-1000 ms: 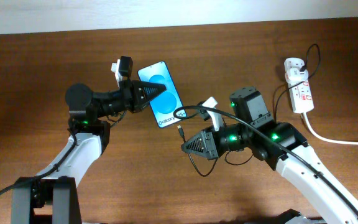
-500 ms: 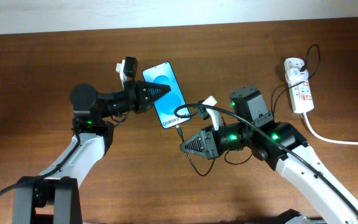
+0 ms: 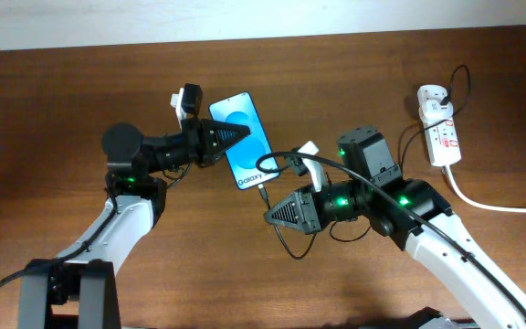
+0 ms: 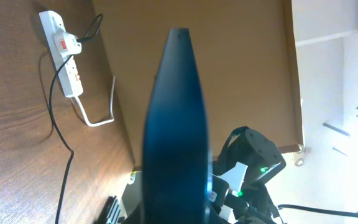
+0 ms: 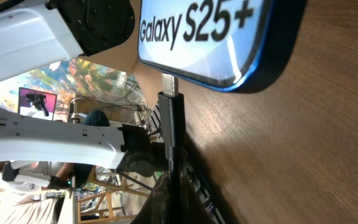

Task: Plug charger to phone and switch on socket
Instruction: 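Push the USB-C plug up into the phone's bottom port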

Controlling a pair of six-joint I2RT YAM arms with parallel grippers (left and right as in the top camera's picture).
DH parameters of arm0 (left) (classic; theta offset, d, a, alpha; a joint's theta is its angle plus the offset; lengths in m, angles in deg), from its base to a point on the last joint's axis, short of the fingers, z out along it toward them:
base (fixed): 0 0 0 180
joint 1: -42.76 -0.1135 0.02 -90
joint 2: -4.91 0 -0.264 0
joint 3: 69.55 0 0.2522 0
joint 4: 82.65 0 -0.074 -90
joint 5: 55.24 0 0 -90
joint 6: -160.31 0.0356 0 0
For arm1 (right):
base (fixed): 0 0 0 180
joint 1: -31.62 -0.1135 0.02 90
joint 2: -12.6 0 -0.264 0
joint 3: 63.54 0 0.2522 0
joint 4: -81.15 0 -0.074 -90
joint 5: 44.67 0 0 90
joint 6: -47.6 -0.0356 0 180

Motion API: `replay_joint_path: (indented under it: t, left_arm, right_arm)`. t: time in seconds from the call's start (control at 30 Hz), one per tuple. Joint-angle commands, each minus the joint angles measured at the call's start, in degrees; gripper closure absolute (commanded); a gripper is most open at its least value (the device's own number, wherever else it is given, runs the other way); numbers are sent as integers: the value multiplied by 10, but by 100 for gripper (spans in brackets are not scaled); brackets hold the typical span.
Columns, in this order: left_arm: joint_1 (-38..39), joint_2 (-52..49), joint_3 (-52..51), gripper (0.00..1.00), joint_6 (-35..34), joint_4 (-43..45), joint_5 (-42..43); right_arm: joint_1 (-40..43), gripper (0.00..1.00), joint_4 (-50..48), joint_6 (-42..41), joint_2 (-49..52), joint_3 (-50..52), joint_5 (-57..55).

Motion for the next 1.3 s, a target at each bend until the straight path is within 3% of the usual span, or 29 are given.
replay_joint_path:
  t: [0.0, 1.27]
  left_arm:
    - [1, 2, 8, 100, -6, 7, 33]
    - [-1, 2, 8, 100, -36, 7, 66]
  right_arm:
    - [-4, 96, -10, -5, 10, -1, 1]
    - [-4, 96, -27, -4, 10, -1, -1]
